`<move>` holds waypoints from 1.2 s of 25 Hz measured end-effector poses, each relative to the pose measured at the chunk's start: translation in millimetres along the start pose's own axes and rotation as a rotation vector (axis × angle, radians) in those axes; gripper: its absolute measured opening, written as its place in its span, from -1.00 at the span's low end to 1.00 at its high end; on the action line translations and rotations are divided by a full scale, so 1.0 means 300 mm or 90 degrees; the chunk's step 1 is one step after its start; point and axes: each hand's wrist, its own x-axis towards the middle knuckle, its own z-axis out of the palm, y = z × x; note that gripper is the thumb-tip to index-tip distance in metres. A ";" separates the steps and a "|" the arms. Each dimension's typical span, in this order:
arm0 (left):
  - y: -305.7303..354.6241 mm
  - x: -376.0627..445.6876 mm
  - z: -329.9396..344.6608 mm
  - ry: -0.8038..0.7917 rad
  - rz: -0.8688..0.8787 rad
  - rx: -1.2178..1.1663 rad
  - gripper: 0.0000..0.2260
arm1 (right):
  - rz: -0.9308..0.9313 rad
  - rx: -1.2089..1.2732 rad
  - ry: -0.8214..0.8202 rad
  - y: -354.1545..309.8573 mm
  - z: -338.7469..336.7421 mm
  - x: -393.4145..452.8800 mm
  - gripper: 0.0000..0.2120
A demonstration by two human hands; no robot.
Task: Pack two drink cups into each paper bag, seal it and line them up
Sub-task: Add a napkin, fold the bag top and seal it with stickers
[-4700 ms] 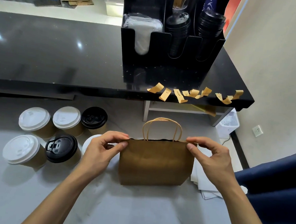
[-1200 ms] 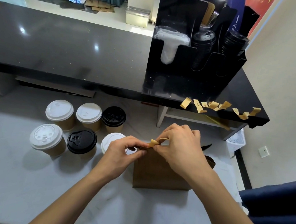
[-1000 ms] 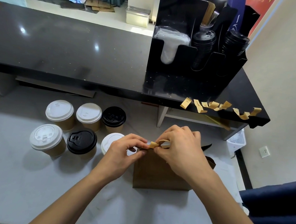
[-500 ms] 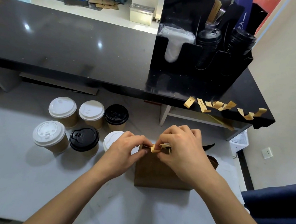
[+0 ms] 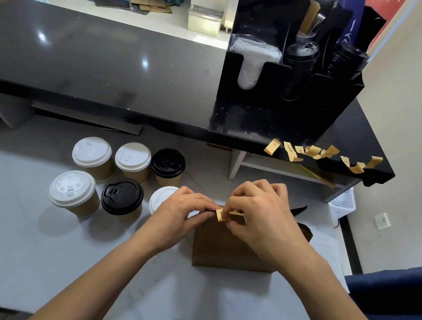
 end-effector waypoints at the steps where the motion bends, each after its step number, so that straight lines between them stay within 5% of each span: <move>1: -0.001 0.001 -0.002 -0.004 -0.001 0.001 -0.82 | -0.007 -0.004 0.008 0.001 -0.001 -0.003 -0.96; 25: 0.013 -0.004 0.001 -0.013 -0.050 -0.015 -0.81 | 0.006 -0.086 0.046 -0.024 0.062 0.015 -0.93; 30: 0.021 0.004 -0.012 -0.025 -0.038 -0.007 -0.81 | 0.017 -0.109 -0.017 -0.012 0.077 -0.003 -0.70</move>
